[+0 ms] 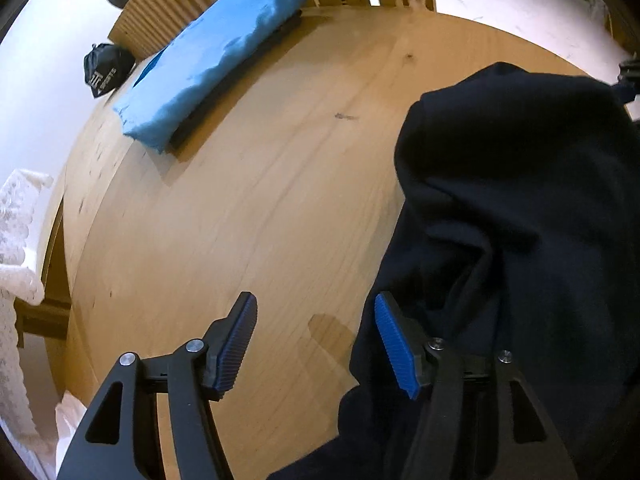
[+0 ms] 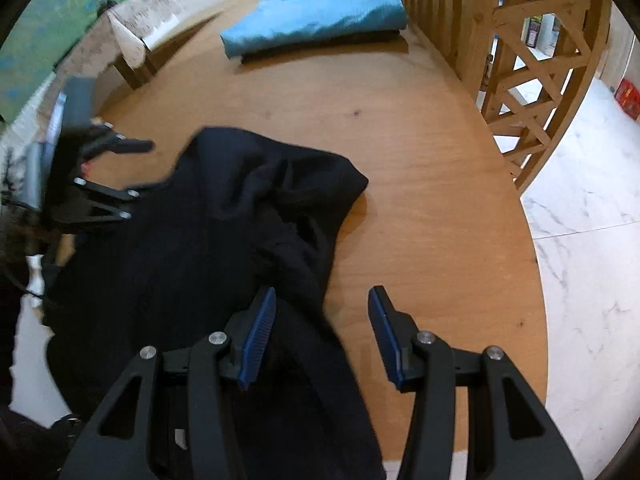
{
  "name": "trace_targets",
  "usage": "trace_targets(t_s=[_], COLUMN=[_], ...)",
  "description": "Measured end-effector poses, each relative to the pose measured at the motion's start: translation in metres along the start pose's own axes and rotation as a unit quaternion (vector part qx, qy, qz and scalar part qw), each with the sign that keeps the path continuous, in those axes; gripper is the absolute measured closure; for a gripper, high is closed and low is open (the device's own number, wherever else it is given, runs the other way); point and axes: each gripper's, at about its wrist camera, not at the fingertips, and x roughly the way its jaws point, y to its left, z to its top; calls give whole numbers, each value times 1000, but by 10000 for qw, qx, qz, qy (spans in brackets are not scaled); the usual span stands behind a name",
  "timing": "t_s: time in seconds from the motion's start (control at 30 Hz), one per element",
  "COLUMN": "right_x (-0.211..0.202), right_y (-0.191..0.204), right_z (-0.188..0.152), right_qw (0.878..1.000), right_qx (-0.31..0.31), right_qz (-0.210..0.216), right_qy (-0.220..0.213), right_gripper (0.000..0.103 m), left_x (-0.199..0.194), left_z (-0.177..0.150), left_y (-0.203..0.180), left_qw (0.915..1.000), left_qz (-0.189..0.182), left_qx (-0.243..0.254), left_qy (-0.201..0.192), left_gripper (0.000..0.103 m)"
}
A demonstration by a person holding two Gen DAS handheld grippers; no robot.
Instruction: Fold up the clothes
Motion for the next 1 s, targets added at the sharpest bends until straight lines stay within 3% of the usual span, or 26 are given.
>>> trace_targets(t_s=[0.13,0.23,0.33,0.43,0.5,0.53,0.57,0.6,0.67,0.83,0.9,1.0], right_x=[-5,2,9,26,37,40,41,40,32,-12,-33,-64], right_y=[2,12,23,19,18,18,19,20,21,26,29,36], right_z=[1,4,8,9,7,5,4,3,2,7,13,25], right_qw=[9999,9996,9989,9985,9980,9978,9977,9975,9983,9983,9973,9943], right_qx=[-44,-251,-457,-334,-341,-362,-390,-421,-415,-399,-416,-453], right_qz=[146,132,119,332,368,364,392,407,327,341,298,165], right_qy=[-11,27,64,280,379,409,395,389,246,-266,-520,-948], right_gripper=[53,44,43,43,43,47,73,82,92,94,96,97], left_x=[-3,-2,8,10,10,10,6,2,-6,-27,-45,-78], left_z=[-2,-4,-5,-2,0,1,0,-2,-5,-12,-23,-48], left_y=[15,22,14,6,3,1,1,2,2,4,27,63], left_qw=[9997,9982,9972,9947,9907,9883,9866,9849,9811,9682,9555,9501], left_qz=[-52,-438,-667,-967,-1287,-1447,-1536,-1605,-1741,-2076,-2275,-1919], left_qx=[-226,-410,-312,-347,-431,-473,-548,-633,-802,-1223,-1606,-2066], left_qy=[-83,-47,145,80,53,39,-26,-107,-267,-668,-970,-1332], left_gripper=[39,38,38,38,46,66,93,101,102,102,102,102])
